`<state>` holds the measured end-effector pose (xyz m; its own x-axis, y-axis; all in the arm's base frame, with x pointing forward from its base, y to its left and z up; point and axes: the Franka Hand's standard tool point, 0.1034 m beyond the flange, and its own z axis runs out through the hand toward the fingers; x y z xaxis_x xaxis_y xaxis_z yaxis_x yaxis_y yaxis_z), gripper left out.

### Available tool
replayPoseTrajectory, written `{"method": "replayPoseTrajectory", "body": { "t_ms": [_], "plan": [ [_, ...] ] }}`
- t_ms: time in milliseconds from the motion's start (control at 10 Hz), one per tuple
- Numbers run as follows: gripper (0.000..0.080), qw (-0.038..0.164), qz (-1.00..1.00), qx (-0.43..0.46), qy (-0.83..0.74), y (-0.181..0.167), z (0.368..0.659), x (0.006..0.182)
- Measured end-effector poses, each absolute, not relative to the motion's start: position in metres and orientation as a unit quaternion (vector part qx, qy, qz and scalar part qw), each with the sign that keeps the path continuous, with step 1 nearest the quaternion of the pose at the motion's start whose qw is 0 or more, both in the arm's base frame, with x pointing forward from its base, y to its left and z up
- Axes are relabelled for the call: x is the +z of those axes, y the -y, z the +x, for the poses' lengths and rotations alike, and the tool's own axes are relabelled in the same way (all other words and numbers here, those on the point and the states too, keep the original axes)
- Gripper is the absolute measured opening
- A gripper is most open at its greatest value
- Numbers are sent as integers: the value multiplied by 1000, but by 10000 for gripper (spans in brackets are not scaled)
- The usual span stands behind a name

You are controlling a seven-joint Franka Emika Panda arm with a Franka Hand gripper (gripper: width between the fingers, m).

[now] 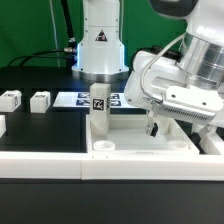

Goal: Assemble square table

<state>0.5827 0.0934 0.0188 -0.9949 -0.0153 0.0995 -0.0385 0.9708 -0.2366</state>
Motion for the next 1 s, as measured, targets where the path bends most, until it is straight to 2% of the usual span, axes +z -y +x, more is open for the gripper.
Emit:
{"method": "replayPoseTrajectory", "body": {
  "t_ms": [400, 500, 600, 700, 900, 1000],
  "plan": [
    [649, 47, 11, 120, 992, -93, 584, 21],
    [649, 34, -3, 128, 991, -90, 593, 48],
    [649, 18, -14, 139, 990, -75, 596, 80],
    [649, 9, -31, 149, 988, -53, 595, 103],
    [649, -1, -68, 162, 984, -5, 587, 130],
    [649, -3, -103, 169, 980, 23, 576, 138]
  ]
}}
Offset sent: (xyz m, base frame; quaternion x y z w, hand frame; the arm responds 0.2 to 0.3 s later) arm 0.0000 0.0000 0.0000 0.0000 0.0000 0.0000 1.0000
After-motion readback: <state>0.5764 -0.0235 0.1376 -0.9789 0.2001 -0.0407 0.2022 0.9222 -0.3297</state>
